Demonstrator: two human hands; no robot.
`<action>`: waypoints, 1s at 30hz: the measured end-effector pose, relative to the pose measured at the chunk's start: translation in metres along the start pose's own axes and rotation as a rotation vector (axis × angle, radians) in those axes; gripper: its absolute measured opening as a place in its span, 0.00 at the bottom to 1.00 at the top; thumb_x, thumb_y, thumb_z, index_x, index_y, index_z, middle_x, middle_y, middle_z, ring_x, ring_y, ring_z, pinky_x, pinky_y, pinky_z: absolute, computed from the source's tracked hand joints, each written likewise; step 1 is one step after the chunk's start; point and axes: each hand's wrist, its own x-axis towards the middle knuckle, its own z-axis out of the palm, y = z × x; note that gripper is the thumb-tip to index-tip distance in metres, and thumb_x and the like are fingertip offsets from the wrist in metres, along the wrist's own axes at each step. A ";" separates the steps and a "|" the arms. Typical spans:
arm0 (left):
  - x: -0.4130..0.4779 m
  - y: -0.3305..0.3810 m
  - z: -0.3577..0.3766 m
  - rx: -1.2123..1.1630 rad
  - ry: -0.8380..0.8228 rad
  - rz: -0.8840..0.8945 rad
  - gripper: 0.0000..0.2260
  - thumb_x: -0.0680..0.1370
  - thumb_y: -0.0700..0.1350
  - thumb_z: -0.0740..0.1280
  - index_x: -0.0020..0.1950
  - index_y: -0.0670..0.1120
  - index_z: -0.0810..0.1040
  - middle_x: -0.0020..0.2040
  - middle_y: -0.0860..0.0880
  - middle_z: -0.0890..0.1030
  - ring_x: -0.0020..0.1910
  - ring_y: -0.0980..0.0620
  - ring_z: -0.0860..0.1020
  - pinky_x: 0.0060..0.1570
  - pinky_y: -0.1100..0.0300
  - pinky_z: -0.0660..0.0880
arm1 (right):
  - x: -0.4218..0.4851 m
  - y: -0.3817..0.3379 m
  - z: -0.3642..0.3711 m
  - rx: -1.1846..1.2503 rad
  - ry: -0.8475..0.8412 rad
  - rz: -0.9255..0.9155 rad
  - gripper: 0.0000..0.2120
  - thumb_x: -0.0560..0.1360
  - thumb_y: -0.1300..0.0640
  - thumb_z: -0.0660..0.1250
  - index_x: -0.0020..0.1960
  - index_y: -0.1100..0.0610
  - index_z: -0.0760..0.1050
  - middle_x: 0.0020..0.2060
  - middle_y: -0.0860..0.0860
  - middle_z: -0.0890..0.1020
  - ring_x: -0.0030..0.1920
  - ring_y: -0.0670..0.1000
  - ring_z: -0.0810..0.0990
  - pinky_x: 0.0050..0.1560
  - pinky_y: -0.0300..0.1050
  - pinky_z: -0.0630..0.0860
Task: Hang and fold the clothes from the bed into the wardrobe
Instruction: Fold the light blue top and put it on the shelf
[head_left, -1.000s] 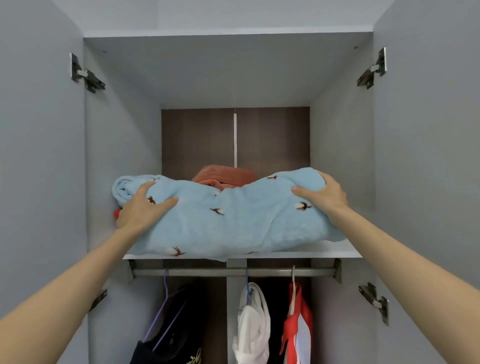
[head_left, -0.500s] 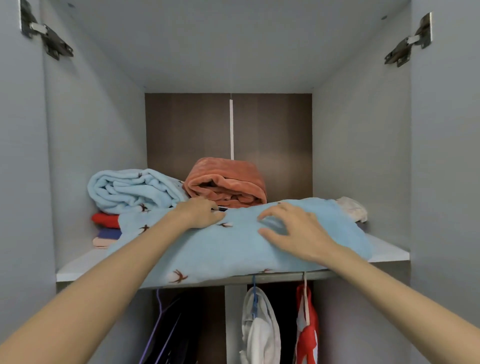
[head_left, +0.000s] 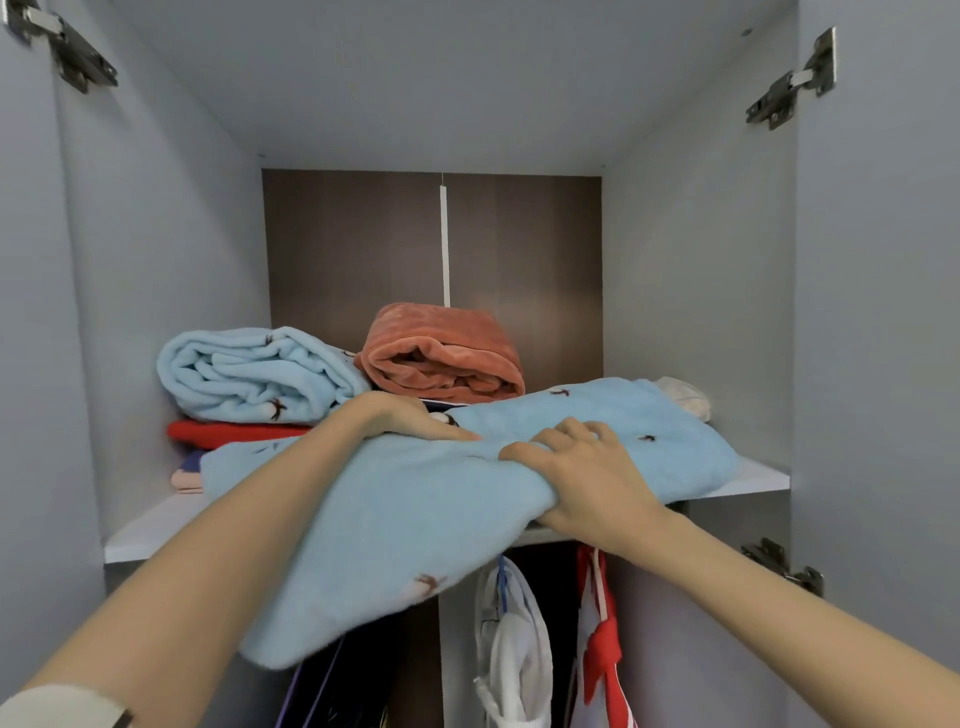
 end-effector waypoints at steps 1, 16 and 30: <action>-0.004 0.000 0.001 -0.113 -0.099 0.001 0.35 0.68 0.71 0.66 0.70 0.55 0.70 0.60 0.59 0.75 0.56 0.55 0.75 0.57 0.60 0.70 | -0.005 0.004 -0.004 -0.017 0.033 -0.009 0.24 0.67 0.48 0.69 0.63 0.40 0.73 0.53 0.47 0.79 0.55 0.56 0.74 0.56 0.53 0.65; -0.098 0.067 0.091 -1.306 -0.080 0.455 0.19 0.70 0.43 0.72 0.61 0.44 0.78 0.57 0.43 0.82 0.54 0.46 0.82 0.46 0.56 0.81 | -0.106 0.079 -0.094 0.768 0.093 0.331 0.23 0.72 0.62 0.69 0.63 0.43 0.73 0.60 0.41 0.77 0.58 0.46 0.76 0.54 0.38 0.73; -0.198 0.173 0.098 -1.012 0.567 0.775 0.19 0.67 0.52 0.78 0.55 0.58 0.77 0.50 0.61 0.83 0.49 0.62 0.81 0.41 0.71 0.76 | -0.148 0.063 -0.199 0.714 -0.252 0.224 0.60 0.51 0.31 0.76 0.71 0.29 0.40 0.64 0.28 0.66 0.68 0.43 0.66 0.68 0.46 0.68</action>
